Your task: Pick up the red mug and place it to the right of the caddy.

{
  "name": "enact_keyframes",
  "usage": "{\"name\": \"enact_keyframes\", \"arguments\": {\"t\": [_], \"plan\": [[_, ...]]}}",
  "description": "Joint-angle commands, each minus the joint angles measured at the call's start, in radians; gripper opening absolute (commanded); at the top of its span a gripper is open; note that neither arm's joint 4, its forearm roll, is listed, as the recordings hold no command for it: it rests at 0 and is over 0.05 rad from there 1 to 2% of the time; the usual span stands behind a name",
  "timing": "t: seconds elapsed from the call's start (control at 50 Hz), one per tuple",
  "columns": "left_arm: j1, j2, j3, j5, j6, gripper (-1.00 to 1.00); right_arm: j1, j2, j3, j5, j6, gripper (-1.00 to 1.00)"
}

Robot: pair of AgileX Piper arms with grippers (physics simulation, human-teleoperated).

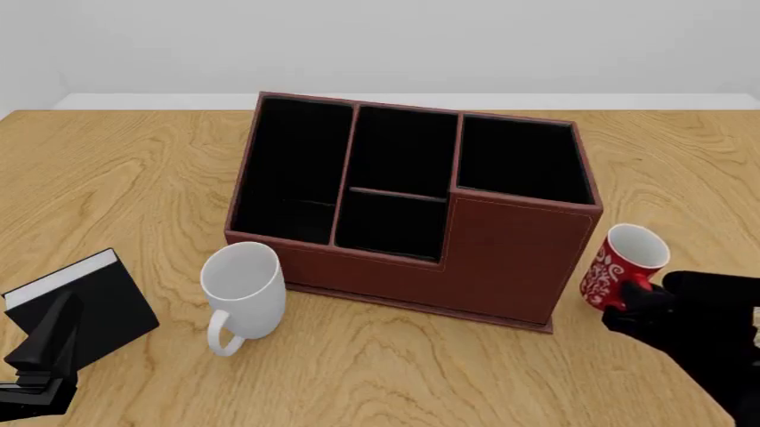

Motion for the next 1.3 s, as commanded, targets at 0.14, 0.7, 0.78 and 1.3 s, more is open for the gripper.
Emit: {"name": "enact_keyframes", "arguments": {"t": [0.14,0.7,0.78,1.3], "plan": [[0.0,0.0,0.0,0.0,0.0,1.0,-0.004,0.083,0.0,-0.077,0.001,-1.0],[0.0,0.0,0.0,0.0,0.0,1.0,-0.009,0.174,0.017,-0.159,-0.008,-1.0],[0.0,0.0,0.0,0.0,0.0,1.0,-0.007,0.186,0.018,-0.17,-0.008,-1.0],[0.0,0.0,0.0,0.0,0.0,1.0,-0.01,0.182,0.034,-0.172,0.006,1.0]]}}
